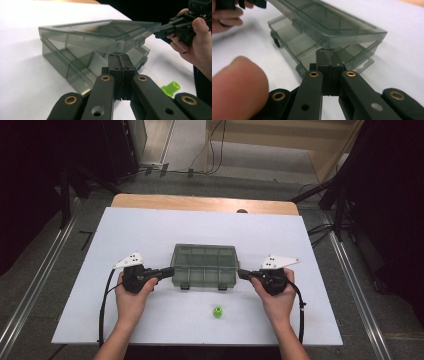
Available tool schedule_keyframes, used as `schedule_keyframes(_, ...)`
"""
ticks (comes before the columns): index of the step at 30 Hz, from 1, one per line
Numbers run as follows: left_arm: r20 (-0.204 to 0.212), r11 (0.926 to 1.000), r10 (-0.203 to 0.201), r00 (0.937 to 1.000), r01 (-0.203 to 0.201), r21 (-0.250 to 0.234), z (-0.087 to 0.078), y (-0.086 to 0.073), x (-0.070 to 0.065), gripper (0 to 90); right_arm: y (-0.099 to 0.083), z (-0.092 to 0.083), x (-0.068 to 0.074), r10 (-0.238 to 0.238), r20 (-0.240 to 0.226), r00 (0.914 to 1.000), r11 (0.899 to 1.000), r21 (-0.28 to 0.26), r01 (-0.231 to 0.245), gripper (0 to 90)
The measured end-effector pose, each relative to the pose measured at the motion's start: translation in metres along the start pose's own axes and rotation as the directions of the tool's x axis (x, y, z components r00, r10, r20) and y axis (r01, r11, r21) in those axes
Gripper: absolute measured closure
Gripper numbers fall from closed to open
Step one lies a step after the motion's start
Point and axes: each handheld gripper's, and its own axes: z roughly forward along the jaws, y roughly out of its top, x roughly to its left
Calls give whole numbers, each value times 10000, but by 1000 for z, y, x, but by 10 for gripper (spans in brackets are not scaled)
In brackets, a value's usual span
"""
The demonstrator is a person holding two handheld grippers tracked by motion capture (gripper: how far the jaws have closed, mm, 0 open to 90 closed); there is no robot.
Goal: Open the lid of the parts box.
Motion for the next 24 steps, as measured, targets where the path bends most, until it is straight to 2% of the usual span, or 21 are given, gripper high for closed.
schedule_keyframes(4, -41, 9993, 250, 9997, -251, -294, 1, 6, 0, 890, 8, 0, -3, 246, -287, 9993, 9986, -461, -260, 877)
schedule_keyframes(10, -92, 9969, 628, 9980, -632, -463, 10, 14, -2, 890, 16, 2, -6, 328, -335, 9989, 9963, -781, -353, 877)
schedule_keyframes(13, -135, 9956, 647, 9978, -654, -666, 12, 18, -2, 889, 17, 5, -8, 487, -254, 9985, 9939, -973, -510, 877)
schedule_keyframes(15, -148, 9951, 712, 9973, -721, -679, 14, 21, -2, 889, 19, 7, -9, 441, -111, 9990, 9939, -1008, -450, 877)
schedule_keyframes(18, -381, 9939, 792, 9961, -819, -735, 16, 24, -1, 889, 22, 8, -10, 426, 64, 9991, 9930, -1106, -416, 876)
schedule_keyframes(20, -531, 9932, 606, 9967, -655, -967, 17, 26, 1, 889, 24, 10, -11, 455, 202, 9988, 9920, -1188, -428, 877)
schedule_keyframes(21, -577, 9914, 361, 9977, -430, -1232, 17, 29, 4, 889, 26, 11, -13, 504, 212, 9985, 9913, -1224, -475, 877)
schedule_keyframes(24, -862, 9885, 383, 9955, -503, -1427, 19, 31, 5, 888, 30, 13, -16, 601, 298, 9977, 9888, -1388, -554, 876)
